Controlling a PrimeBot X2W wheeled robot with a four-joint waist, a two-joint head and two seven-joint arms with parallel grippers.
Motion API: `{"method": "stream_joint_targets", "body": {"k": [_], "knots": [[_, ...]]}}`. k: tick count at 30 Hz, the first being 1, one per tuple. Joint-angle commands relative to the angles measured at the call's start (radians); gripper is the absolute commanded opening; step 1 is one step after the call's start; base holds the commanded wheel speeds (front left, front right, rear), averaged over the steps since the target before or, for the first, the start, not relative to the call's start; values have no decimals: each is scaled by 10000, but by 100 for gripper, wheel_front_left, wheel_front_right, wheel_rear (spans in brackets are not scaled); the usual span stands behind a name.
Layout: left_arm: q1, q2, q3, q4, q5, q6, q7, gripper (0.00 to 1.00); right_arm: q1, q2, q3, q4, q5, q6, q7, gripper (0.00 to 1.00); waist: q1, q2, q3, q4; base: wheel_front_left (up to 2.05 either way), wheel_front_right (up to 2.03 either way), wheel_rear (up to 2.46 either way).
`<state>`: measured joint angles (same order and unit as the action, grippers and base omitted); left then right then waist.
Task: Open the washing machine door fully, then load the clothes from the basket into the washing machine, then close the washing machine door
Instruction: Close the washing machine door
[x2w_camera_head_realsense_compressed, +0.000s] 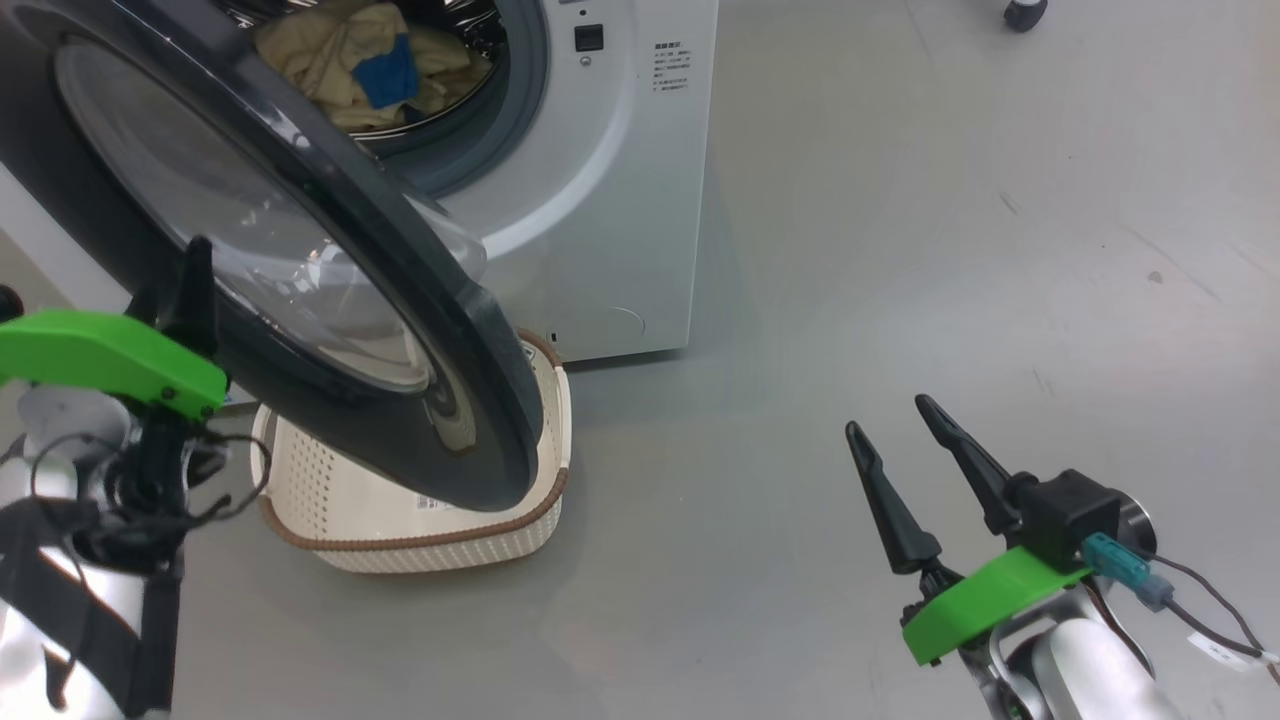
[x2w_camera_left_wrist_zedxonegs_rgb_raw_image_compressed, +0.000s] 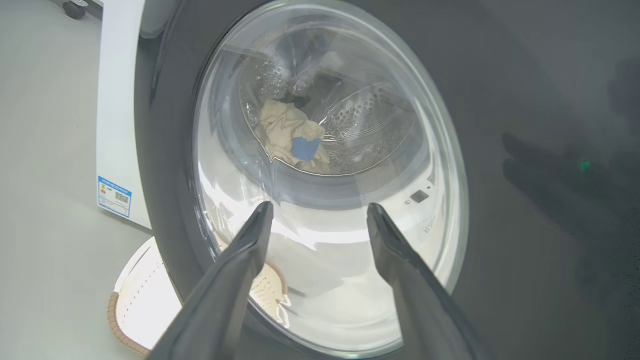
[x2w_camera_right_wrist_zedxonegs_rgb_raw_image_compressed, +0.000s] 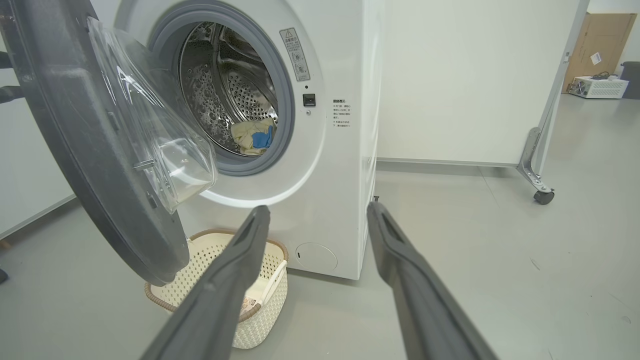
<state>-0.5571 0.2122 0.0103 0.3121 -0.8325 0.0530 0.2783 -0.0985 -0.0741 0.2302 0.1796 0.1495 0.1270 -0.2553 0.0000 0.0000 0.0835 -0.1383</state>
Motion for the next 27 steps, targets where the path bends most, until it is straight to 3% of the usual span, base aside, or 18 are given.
{"method": "stream_joint_targets", "body": {"k": [1,8,15,21,27], "knots": [[-60,500,221,-483,225,76,-124,100,-162,11,95,-365,-43,37,-65,100,0,0,-11,37,0,0,0],[1240,837,-249,-1218,1555,213,-1219,100,-3,-44,-51,-409,-77,37,-65,100,0,0,-103,239,0,0,0],[2514,964,-932,-1403,2929,24,-2973,100,106,-110,-170,-474,-123,37,-65,100,0,0,-150,375,0,0,0],[3527,770,-1370,-557,3816,26,-4823,100,177,-174,-256,-514,-154,37,-65,100,0,0,-186,421,0,0,0],[4124,483,-1474,-215,4482,-56,-5377,100,254,-180,-375,-546,-168,37,-65,100,0,0,-161,457,0,0,0]]}}
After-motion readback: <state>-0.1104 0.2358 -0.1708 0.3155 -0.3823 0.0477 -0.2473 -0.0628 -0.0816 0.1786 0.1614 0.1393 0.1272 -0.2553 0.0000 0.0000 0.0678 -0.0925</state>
